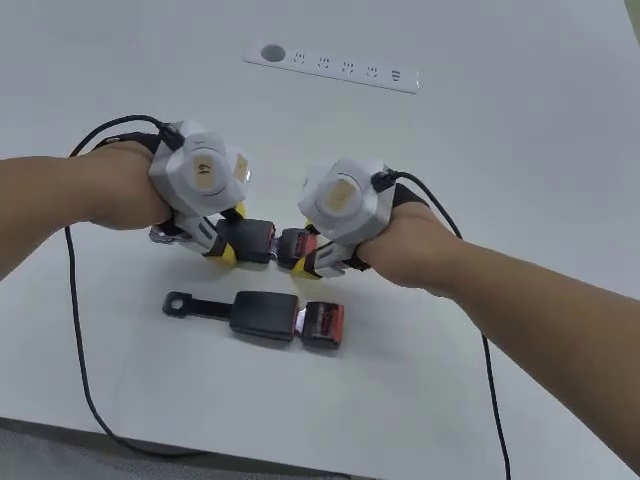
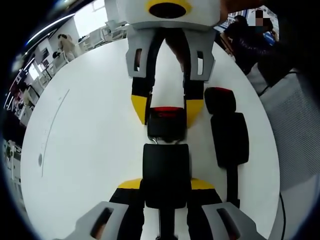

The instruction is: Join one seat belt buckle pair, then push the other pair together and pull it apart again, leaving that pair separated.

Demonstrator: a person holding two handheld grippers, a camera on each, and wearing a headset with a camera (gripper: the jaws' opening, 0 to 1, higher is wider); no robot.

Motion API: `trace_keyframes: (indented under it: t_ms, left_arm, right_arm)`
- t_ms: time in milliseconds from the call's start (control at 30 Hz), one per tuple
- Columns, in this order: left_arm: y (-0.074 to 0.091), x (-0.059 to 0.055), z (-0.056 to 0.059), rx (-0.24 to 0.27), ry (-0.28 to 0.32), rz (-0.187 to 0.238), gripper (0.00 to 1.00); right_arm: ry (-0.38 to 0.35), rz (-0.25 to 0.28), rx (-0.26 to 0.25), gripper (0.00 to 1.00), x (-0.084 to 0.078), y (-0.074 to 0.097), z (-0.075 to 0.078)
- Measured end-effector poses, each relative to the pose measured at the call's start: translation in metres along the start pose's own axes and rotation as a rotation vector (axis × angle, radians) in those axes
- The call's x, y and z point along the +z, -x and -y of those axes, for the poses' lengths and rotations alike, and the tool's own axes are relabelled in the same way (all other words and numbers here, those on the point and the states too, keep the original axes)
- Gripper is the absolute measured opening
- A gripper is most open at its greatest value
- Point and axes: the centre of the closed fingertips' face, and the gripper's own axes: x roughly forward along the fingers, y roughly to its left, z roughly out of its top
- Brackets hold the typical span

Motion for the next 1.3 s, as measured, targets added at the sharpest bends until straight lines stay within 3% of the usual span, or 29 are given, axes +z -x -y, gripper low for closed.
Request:
trace_keyframes:
  t_ms: [500, 667, 1300]
  left_arm:
    - [0.0, -0.001, 0.0, 0.003, 0.014, -0.022, 0.32]
    - [-0.002, -0.006, -0.004, 0.008, 0.029, -0.003, 0.32]
    - [-0.003, -0.005, -0.004, -0.003, 0.018, 0.012, 0.32]
  right_arm:
    - [-0.008, -0.003, -0.007, 0.31, 0.001, 0.0, 0.001]
    - [-0.003, -0.013, -0.015, 0.31, 0.001, -0.001, 0.0]
    - [-0.009, -0.022, -0.019, 0.32, -0.016, 0.008, 0.001]
